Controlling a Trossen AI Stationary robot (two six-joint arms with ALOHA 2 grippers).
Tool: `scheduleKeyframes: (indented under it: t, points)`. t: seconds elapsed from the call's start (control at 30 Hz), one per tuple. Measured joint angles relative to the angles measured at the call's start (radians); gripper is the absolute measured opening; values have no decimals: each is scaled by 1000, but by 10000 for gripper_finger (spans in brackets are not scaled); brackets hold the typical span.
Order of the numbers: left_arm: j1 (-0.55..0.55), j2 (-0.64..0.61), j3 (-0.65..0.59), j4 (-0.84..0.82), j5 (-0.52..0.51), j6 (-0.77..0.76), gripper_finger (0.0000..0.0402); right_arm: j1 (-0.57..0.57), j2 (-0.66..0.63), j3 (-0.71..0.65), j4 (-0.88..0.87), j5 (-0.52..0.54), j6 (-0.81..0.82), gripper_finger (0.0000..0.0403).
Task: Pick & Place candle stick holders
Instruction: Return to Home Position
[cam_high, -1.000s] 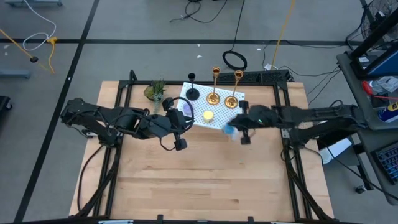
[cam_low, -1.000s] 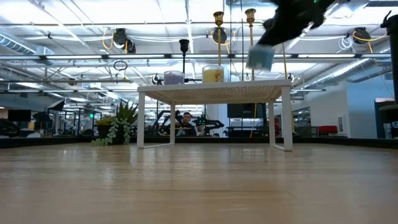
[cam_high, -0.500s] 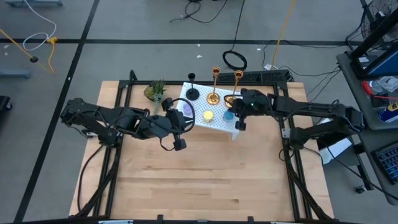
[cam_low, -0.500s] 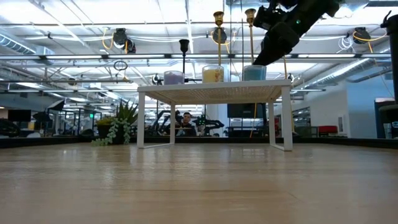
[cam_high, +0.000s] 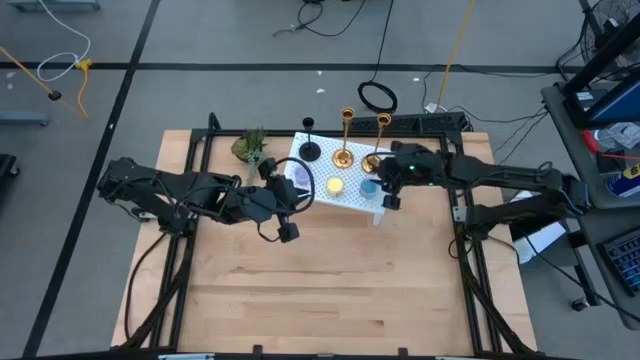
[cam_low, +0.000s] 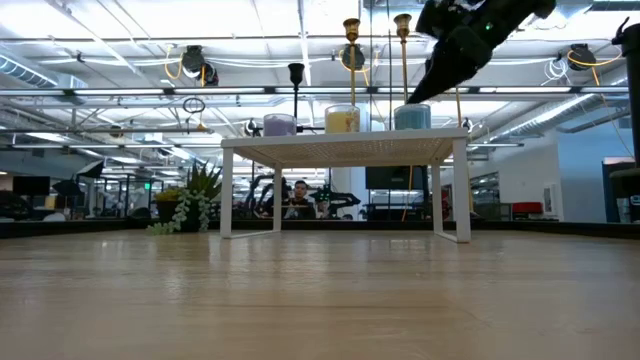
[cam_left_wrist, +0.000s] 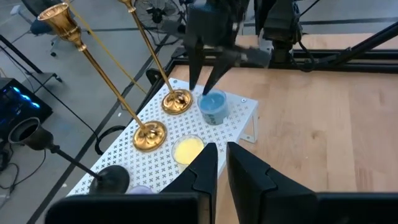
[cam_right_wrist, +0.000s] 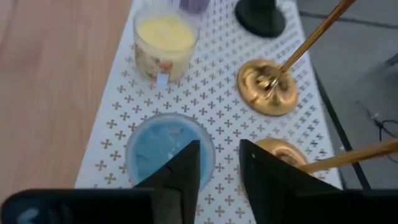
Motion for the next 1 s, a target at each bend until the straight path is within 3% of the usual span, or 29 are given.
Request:
scheduleKeyframes:
  t: [0.3, 0.43, 0.53, 0.73, 0.9, 1.0]
  points:
    - [-20, -150, 1, -110, -9, -3, 42, 53, -239, 0, -51, -5, 27, 129]
    - [-43, -249, -54, -121, -50, 8, 42, 82, -344, -22, -43, -112, 57, 121]
    - [-58, -326, -160, -109, -87, -8, 42, 107, -407, -62, -43, -208, 70, 115]
    - [-84, -502, -450, 50, -103, -53, 42, 161, -520, -171, 12, -214, 90, 103]
    - [-105, -644, -699, 322, -72, 103, 42, 187, -602, -283, 133, -215, 90, 90]
    - [-106, -711, -864, 486, 66, 263, 42, 191, -644, -364, 221, -259, 107, 83]
